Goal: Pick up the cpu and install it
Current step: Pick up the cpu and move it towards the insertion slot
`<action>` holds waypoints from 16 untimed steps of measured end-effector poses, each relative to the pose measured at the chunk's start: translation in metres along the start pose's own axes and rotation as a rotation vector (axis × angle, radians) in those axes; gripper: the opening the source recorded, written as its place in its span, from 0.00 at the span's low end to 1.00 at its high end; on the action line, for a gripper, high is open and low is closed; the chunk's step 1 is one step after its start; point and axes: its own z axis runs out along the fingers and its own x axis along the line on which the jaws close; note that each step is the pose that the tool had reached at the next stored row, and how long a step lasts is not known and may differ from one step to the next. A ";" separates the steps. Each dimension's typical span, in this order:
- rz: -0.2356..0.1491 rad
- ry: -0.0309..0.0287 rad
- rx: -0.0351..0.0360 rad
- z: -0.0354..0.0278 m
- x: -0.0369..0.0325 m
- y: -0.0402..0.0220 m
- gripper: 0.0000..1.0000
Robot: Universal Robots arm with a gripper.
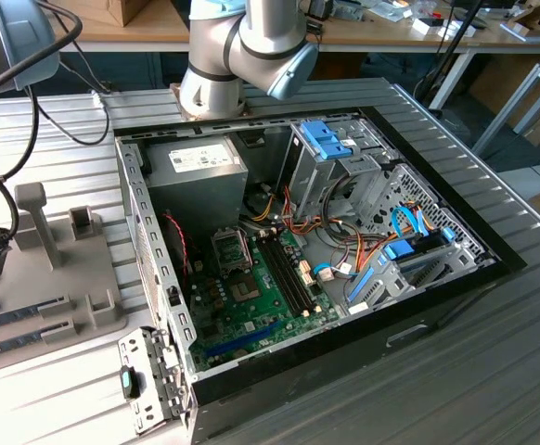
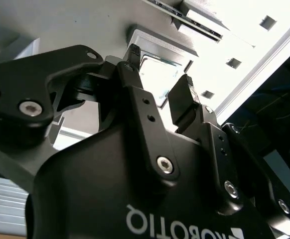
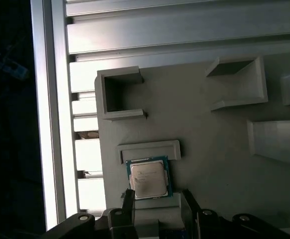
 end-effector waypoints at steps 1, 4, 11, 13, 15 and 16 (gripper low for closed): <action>0.000 -0.0002 -0.0001 0.0011 -0.0001 0.0000 0.49; 0.000 -0.0001 0.0001 0.0033 -0.0002 0.0000 0.49; 0.000 -0.0001 0.0001 0.0059 -0.0003 0.0000 0.49; 0.000 -0.0002 0.0000 0.0064 -0.0003 -0.0001 0.49; 0.000 -0.0001 0.0001 0.0068 -0.0003 -0.0001 0.49; 0.000 -0.0001 0.0001 0.0071 -0.0003 -0.0001 0.49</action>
